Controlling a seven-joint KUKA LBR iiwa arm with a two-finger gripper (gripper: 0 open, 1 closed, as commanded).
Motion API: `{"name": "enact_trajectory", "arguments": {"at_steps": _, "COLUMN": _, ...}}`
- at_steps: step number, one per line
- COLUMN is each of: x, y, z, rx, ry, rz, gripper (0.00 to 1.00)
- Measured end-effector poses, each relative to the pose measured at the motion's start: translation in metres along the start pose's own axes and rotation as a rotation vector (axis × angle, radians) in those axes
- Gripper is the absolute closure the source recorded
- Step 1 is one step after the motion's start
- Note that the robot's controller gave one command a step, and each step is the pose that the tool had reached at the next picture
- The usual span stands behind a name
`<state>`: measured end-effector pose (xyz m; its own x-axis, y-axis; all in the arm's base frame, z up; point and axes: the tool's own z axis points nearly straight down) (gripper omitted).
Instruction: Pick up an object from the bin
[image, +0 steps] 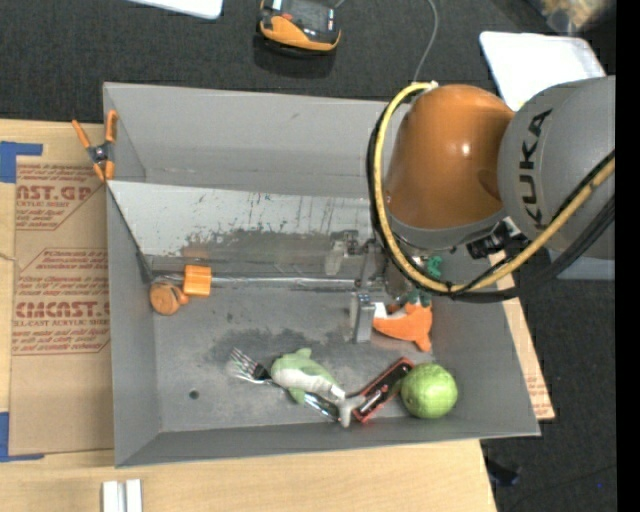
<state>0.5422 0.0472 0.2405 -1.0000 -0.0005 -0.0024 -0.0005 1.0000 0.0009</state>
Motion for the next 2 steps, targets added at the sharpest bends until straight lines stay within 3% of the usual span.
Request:
{"name": "enact_trajectory", "arguments": {"at_steps": 1, "x": 0.035, "y": 0.01, "z": 0.104, "rx": -0.001, "ry": -0.003, "rz": 0.071, "gripper": 0.0}}
{"name": "enact_trajectory", "arguments": {"at_steps": 2, "x": 0.061, "y": 0.016, "z": 0.097, "rx": -0.002, "ry": -0.007, "rz": 0.07, "gripper": 0.0}}
